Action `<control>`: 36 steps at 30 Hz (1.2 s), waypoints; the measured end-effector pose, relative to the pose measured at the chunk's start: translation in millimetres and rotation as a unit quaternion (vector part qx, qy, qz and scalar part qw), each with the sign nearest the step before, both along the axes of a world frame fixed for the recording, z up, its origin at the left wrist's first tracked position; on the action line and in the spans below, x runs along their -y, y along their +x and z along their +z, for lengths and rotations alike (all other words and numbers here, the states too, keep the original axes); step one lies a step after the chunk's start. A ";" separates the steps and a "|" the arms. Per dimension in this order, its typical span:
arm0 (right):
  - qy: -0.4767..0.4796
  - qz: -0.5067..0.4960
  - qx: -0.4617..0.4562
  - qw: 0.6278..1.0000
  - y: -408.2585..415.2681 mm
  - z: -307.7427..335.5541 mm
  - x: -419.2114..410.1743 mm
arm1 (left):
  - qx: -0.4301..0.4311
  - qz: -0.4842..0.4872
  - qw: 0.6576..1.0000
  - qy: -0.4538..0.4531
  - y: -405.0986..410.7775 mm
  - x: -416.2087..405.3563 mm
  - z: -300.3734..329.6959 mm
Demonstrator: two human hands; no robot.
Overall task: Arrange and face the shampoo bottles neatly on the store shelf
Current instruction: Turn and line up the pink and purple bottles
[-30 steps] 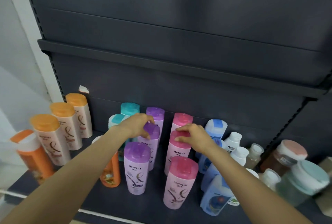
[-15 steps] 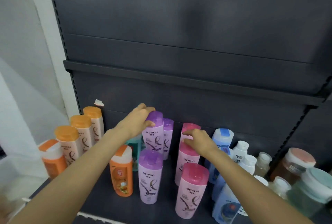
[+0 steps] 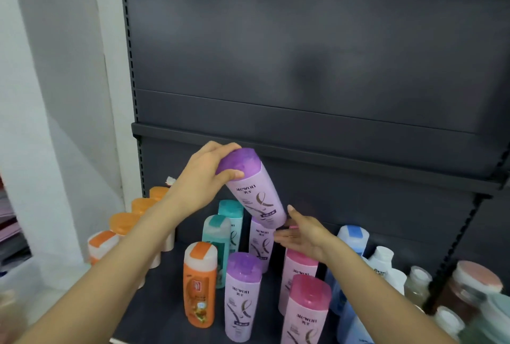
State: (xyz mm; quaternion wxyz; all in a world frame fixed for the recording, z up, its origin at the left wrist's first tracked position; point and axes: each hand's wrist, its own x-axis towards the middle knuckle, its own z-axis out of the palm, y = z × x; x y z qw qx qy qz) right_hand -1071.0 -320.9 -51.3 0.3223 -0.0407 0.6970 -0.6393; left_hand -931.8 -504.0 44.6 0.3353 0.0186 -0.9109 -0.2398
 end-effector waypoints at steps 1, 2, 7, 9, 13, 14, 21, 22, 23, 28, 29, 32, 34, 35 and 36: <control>-0.044 -0.007 0.034 0.998 2.6 1.5 1.5 | -0.013 0.001 1.000 0.007 1.6 0.2 1.2; -0.088 -0.029 0.059 0.994 3.9 2.8 3.6 | -0.021 0.000 1.000 0.018 2.7 0.4 2.0; -0.234 -0.133 0.099 0.958 4.7 17.7 4.4 | -0.015 -0.040 0.989 0.138 4.7 6.0 -3.0; -0.272 -0.142 0.094 0.947 6.4 23.7 -0.9 | 0.003 -0.056 0.980 0.193 7.7 9.6 -4.0; -0.332 -0.179 0.049 0.925 7.0 37.2 -7.3 | 0.029 -0.078 0.952 0.295 11.9 8.4 -8.0; -0.342 -0.185 0.037 0.920 6.8 40.9 -8.5 | 0.028 -0.087 0.943 0.321 12.7 7.3 -10.0; -0.358 -0.180 -0.044 0.915 5.9 70.2 -20.9 | 0.012 -0.141 0.857 0.495 21.7 0.7 -30.7; -0.360 -0.178 -0.055 0.914 6.5 74.1 -22.1 | 0.011 -0.140 0.849 0.509 21.8 -0.1 -34.4; -0.364 -0.174 -0.064 0.913 7.9 77.1 -22.9 | 0.010 -0.139 0.842 0.521 21.6 -0.4 -37.4; -0.381 -0.146 -0.124 0.904 11.2 81.4 -26.2 | 0.017 -0.114 0.876 0.468 22.9 -0.4 -39.3; -0.384 -0.141 -0.132 0.903 11.5 80.7 -26.8 | 0.018 -0.115 0.884 0.452 23.2 -0.2 -38.8; -0.390 -0.121 -0.137 0.903 10.9 78.3 -28.1 | 0.012 -0.122 0.896 0.426 22.4 0.5 -39.7; -0.395 -0.111 -0.135 0.902 13.3 78.3 -28.0 | 0.004 -0.130 0.897 0.423 21.5 1.5 -41.9; -0.400 -0.108 -0.134 0.900 14.5 78.5 -27.8 | -0.001 -0.133 0.896 0.423 21.0 2.1 -42.7; -0.405 -0.105 -0.134 0.898 15.1 78.4 -27.6 | -0.005 -0.136 0.896 0.423 20.9 2.5 -43.0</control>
